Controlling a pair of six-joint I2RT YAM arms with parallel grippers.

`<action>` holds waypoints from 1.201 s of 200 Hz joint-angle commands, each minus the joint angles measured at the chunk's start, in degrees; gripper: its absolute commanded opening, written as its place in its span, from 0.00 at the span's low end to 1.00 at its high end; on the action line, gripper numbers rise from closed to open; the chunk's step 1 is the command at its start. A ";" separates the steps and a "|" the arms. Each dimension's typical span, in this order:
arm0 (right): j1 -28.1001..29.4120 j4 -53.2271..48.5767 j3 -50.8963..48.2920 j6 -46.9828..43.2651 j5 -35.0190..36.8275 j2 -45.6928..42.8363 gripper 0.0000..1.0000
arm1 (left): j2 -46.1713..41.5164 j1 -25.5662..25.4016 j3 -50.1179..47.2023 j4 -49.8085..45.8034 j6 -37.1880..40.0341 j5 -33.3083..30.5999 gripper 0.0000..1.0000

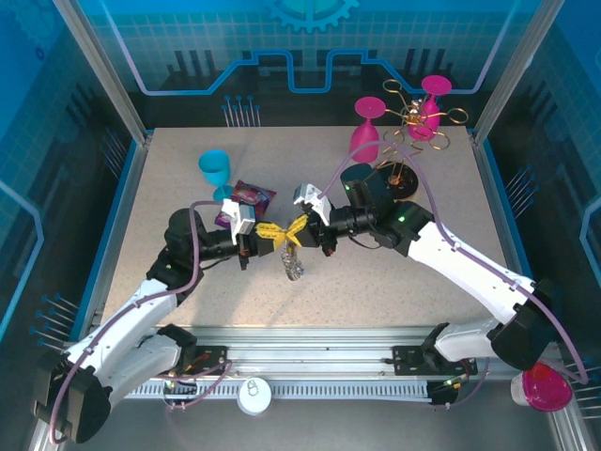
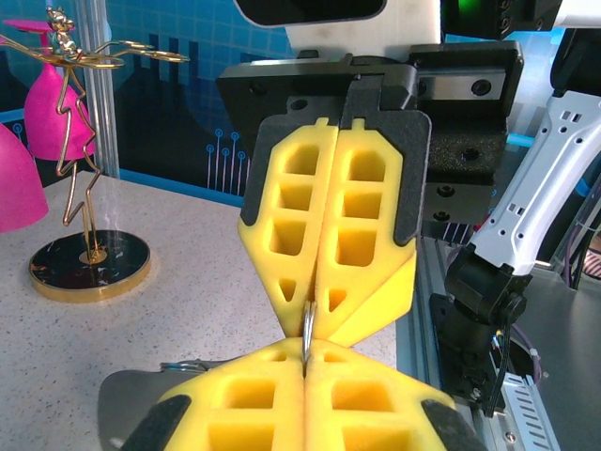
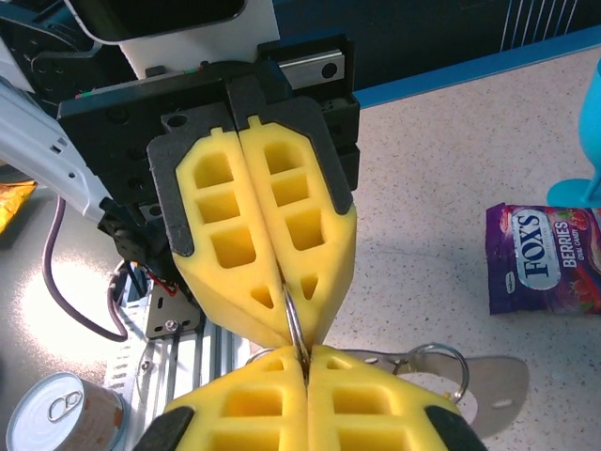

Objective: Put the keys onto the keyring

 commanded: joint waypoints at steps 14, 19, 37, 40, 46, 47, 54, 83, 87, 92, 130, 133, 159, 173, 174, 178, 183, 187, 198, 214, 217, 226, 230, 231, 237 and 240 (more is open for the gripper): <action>0.24 -1.23 2.97 -2.12 -1.34 0.89 0.00 | -0.72 -0.49 0.64 0.67 1.11 0.88 0.13; 0.27 -2.27 3.23 -2.63 -0.93 0.90 0.00 | -0.87 -0.48 0.73 -0.28 1.64 0.48 0.15; 0.46 -7.23 5.00 -5.11 0.77 1.05 0.00 | -1.21 -0.52 1.81 -5.06 4.89 0.29 0.18; 0.51 -8.17 5.41 -5.54 1.10 1.20 0.00 | -1.21 -0.46 2.10 -6.08 5.41 0.23 0.19; 0.75 -10.03 6.18 -6.57 1.69 1.43 0.00 | -1.13 -0.51 2.64 -7.91 6.70 0.28 0.19; 0.76 -10.29 6.33 -6.73 1.83 1.53 0.00 | -1.12 -0.52 2.70 -8.34 6.89 0.27 0.19; 1.06 -12.38 7.24 -7.72 2.40 1.88 0.00 | -1.10 -0.52 3.33 -10.15 8.22 0.35 0.20; 2.36 -19.33 11.37 -11.31 5.18 3.73 0.00 | -0.73 -0.50 5.12 -16.30 12.54 0.56 0.21; 2.52 -20.15 11.91 -11.79 5.54 4.09 0.00 | -0.64 -0.50 5.33 -16.81 12.92 0.63 0.21; 2.84 -21.26 12.64 -12.42 5.88 4.60 0.00 | -0.58 -0.48 5.52 -17.15 13.09 0.70 0.21; 5.03 -28.46 18.59 -16.30 8.98 8.43 0.00 | -0.07 -0.51 6.35 -18.00 13.76 1.31 0.15; 5.14 -28.80 18.98 -16.52 9.12 8.68 0.00 | -0.01 -0.46 6.42 -18.23 13.94 1.43 0.14; 5.62 -30.00 21.26 -17.50 9.00 9.83 0.00 | 0.20 -0.51 7.05 -20.54 15.31 2.20 0.06; 5.97 -31.36 22.55 -18.11 9.17 10.58 0.00 | 0.15 -0.52 7.23 -21.02 15.80 2.26 0.03; 6.00 -31.46 22.69 -18.17 9.26 10.67 0.00 | 0.09 -0.48 7.24 -21.05 15.79 2.27 0.03; 6.11 -31.90 23.12 -18.38 9.35 10.90 0.00 | 0.11 -0.51 7.30 -21.18 15.88 2.32 0.02; 6.29 -32.34 23.55 -18.56 9.52 11.14 0.00 | 0.11 -0.49 7.32 -21.32 15.95 2.37 0.00; 6.36 -32.59 23.75 -18.60 9.54 11.28 0.00 | 0.11 -0.48 7.40 -21.39 16.04 2.37 0.00; 6.35 -31.92 23.62 -18.44 9.68 10.93 0.00 | 0.08 -0.49 7.39 -21.41 16.33 2.48 0.00; 5.93 -28.27 21.49 -16.73 10.93 8.83 0.04 | -0.25 -0.49 7.16 -20.95 16.36 2.47 0.00; 5.71 -27.33 20.76 -16.17 11.18 8.23 0.09 | -0.36 -0.52 7.00 -20.75 16.37 2.50 0.00; 5.06 -24.41 18.36 -14.38 11.64 6.35 0.19 | -0.67 -0.52 6.68 -19.78 15.99 2.48 0.00; 4.72 -23.07 17.06 -13.52 11.68 5.44 0.22 | -0.79 -0.50 6.43 -19.32 15.76 2.38 0.00; 4.59 -22.78 16.73 -13.29 11.66 5.25 0.23 | -0.87 -0.51 6.40 -19.14 15.73 2.38 0.00; 3.94 -20.79 14.82 -11.94 11.71 3.57 0.26 | -1.10 -0.46 6.00 -18.12 15.28 2.38 0.00; 3.64 -19.88 13.80 -11.23 11.65 2.92 0.28 | -1.19 -0.51 5.84 -17.57 14.94 2.37 0.00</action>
